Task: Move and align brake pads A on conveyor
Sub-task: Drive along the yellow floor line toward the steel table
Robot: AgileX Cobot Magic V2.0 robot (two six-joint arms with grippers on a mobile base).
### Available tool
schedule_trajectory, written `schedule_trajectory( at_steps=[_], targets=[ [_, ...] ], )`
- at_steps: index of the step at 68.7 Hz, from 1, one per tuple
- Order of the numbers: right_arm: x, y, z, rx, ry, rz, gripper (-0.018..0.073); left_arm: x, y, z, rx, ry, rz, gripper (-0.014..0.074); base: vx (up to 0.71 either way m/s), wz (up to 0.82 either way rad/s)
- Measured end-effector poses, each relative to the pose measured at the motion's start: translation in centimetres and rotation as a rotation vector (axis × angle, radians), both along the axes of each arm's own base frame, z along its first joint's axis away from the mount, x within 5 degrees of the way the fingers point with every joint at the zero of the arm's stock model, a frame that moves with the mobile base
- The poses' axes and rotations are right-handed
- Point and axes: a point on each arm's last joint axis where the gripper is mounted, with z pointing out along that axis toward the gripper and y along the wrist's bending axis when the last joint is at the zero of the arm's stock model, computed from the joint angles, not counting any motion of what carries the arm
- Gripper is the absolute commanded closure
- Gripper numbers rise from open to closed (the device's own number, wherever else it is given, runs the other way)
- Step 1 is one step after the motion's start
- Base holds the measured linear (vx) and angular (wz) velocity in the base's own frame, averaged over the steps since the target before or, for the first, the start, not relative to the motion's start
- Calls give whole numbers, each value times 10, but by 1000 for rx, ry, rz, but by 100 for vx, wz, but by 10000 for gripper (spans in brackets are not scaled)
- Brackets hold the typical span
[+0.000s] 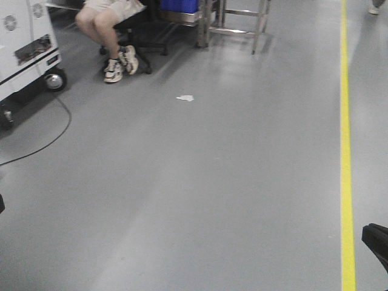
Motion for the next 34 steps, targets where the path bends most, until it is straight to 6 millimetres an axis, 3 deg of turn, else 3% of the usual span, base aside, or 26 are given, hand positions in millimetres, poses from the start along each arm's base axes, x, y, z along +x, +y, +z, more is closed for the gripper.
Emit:
schedule_trajectory(
  at_steps=[34],
  targets=[
    [0, 0, 0, 0, 0, 0, 569, 0, 0, 0, 0, 0, 0, 603, 13, -41]
  ],
)
